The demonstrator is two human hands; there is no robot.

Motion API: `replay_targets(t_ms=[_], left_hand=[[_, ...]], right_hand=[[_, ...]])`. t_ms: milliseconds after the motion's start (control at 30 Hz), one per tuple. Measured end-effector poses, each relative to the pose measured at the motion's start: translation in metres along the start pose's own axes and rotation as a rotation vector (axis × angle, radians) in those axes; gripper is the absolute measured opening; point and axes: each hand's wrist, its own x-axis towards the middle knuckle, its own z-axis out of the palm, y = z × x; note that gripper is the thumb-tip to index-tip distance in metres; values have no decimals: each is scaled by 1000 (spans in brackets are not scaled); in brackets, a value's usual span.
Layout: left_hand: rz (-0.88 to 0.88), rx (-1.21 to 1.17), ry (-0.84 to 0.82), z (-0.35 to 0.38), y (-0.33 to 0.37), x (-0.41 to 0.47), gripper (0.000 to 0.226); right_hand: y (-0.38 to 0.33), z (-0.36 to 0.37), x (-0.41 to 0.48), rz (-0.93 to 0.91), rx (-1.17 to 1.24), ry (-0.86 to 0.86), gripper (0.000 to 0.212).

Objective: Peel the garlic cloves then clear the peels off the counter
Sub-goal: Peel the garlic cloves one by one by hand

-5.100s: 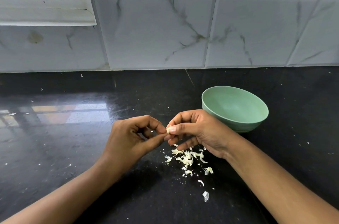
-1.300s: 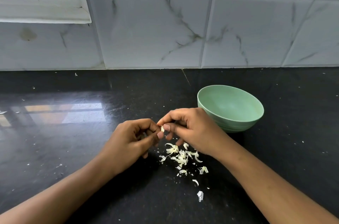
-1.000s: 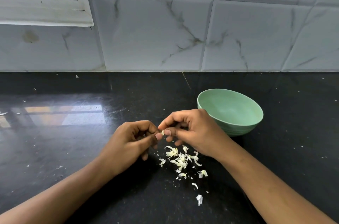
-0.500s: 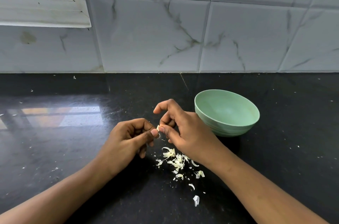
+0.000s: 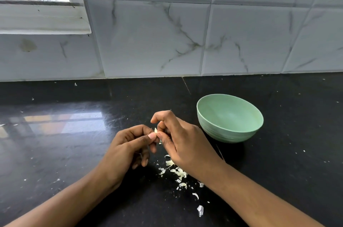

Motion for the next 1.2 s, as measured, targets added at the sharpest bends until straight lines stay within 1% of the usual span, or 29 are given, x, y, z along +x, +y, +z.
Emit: replay_targets(t_ms=[100, 167, 267, 333, 433, 667, 767, 900, 1000, 1067, 1133, 1200], left_hand=[[4, -12, -14, 0, -1, 0, 13], [-5, -31, 5, 0, -1, 1, 12], [-13, -36, 51, -4, -1, 3, 12], [-20, -42, 67, -6, 0, 3, 11], [-27, -19, 74, -6, 1, 3, 12], [-18, 80, -6, -5, 0, 1, 19], [-6, 80, -27, -5, 0, -1, 19], [-1, 84, -35, -4, 1, -1, 20], [5, 91, -51, -4, 1, -1, 19], [8, 89, -59, -4, 1, -1, 19], [5, 90, -65, -3, 1, -1, 21], [1, 91, -66, -3, 2, -2, 24]], right_hand=[[-1, -2, 1, 5, -8, -3, 37], [1, -7, 2, 26, -4, -5, 38], [10, -19, 4, 113, 3, -3, 37], [15, -25, 5, 174, -12, -29, 35], [18, -26, 5, 209, -37, -86, 28], [18, -28, 4, 261, 21, -118, 29], [16, -33, 4, 301, 71, -86, 28], [15, -38, 6, 297, 102, -25, 23], [16, -34, 6, 204, 67, -69, 13], [16, -31, 6, 183, 31, -92, 17], [15, -30, 5, 212, 29, -83, 23], [12, -32, 5, 277, 117, -90, 26]])
